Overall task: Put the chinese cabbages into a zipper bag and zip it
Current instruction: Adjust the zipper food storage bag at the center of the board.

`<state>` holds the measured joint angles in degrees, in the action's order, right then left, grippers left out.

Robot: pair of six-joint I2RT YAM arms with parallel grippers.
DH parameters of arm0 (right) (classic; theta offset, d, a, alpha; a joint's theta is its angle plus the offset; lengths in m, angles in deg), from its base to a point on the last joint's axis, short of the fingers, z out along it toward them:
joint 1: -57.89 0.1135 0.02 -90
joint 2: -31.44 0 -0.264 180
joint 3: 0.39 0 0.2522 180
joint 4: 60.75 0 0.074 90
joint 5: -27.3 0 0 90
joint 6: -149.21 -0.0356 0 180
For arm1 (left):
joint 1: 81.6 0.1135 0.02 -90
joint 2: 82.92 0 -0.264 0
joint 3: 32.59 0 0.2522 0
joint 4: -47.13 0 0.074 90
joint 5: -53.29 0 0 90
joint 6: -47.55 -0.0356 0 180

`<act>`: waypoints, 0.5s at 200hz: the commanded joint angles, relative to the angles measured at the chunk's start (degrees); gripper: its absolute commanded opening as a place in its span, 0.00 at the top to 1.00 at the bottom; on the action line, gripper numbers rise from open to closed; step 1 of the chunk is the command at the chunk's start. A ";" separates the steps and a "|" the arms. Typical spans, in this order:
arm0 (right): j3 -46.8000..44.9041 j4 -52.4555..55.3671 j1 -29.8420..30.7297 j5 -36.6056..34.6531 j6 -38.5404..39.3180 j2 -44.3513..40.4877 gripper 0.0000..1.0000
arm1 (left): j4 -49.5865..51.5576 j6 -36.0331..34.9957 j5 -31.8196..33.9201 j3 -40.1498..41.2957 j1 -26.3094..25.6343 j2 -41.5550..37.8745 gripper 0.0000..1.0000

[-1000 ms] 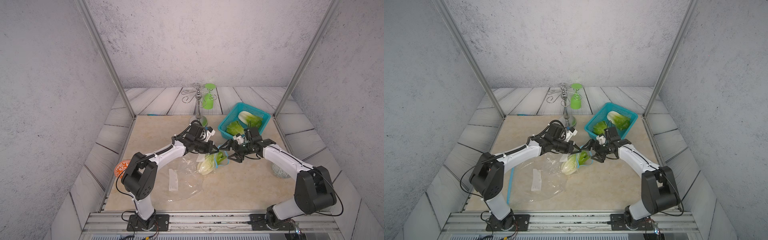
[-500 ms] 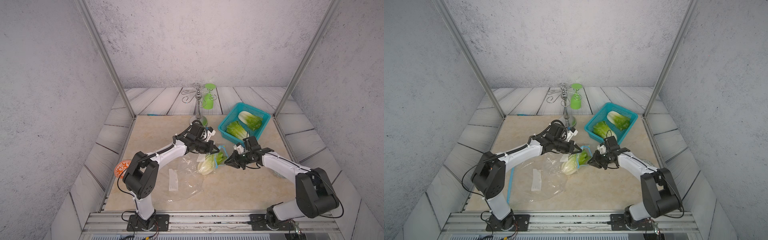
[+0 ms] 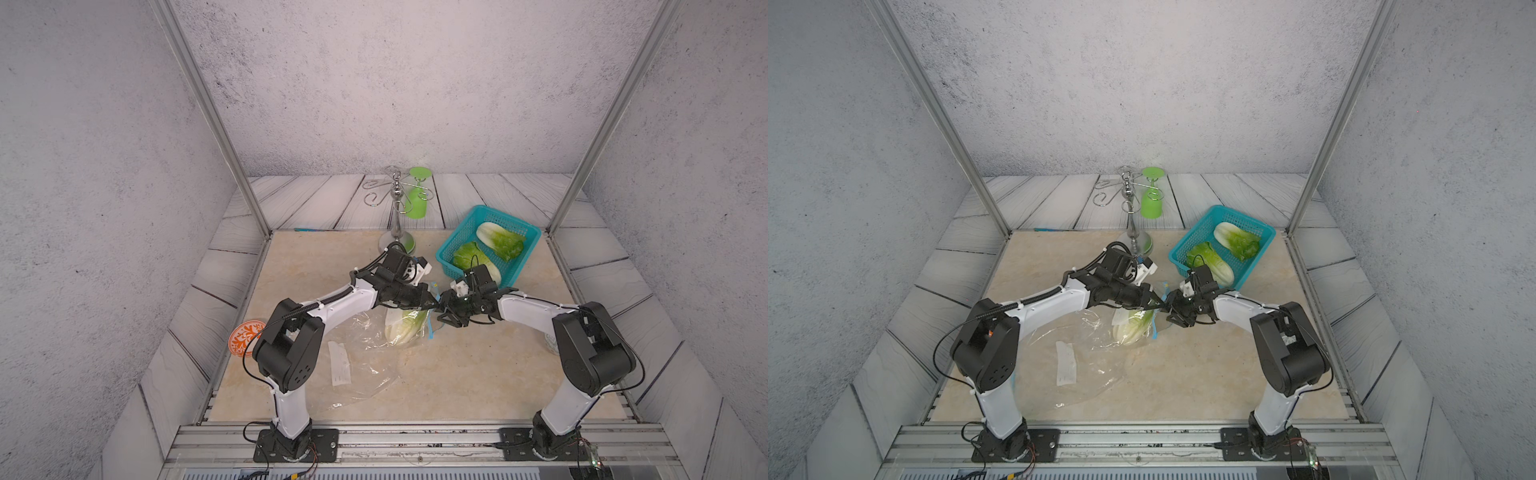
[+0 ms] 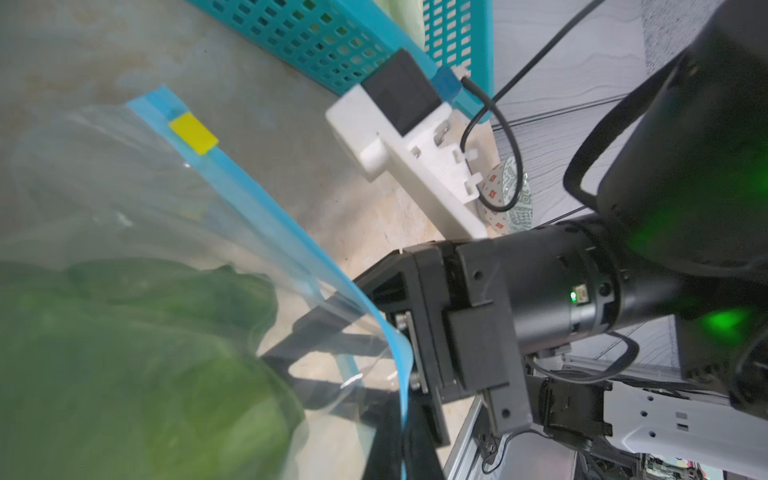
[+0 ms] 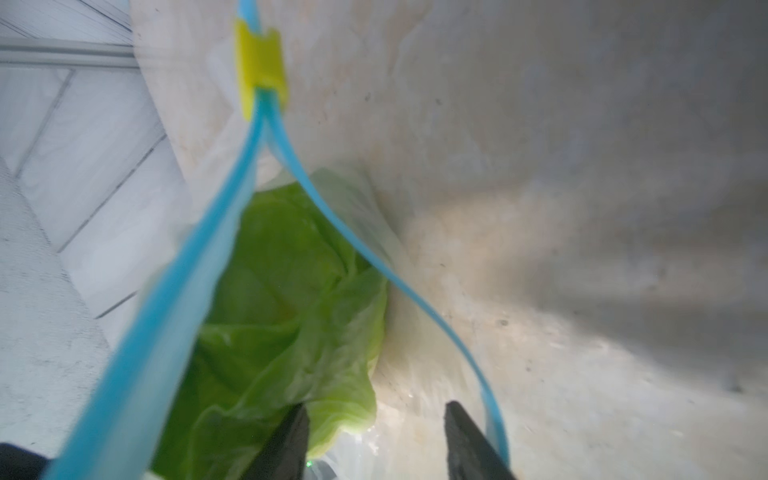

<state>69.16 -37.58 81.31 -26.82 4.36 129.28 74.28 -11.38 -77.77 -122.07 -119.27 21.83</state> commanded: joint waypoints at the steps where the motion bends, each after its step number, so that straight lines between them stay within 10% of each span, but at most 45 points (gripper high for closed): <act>1: 0.34 11.66 -1.48 -1.77 6.99 -8.58 0.35 | 1.69 -0.77 -0.08 -0.09 0.62 -1.41 1.00; 100: 4.24 7.91 -0.98 -5.08 5.20 1.84 0.38 | 0.94 -0.22 -0.34 -1.13 1.37 -1.57 1.00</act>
<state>70.34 -27.20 79.58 -31.36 9.78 126.90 74.83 -11.56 -77.68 -122.07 -118.37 21.79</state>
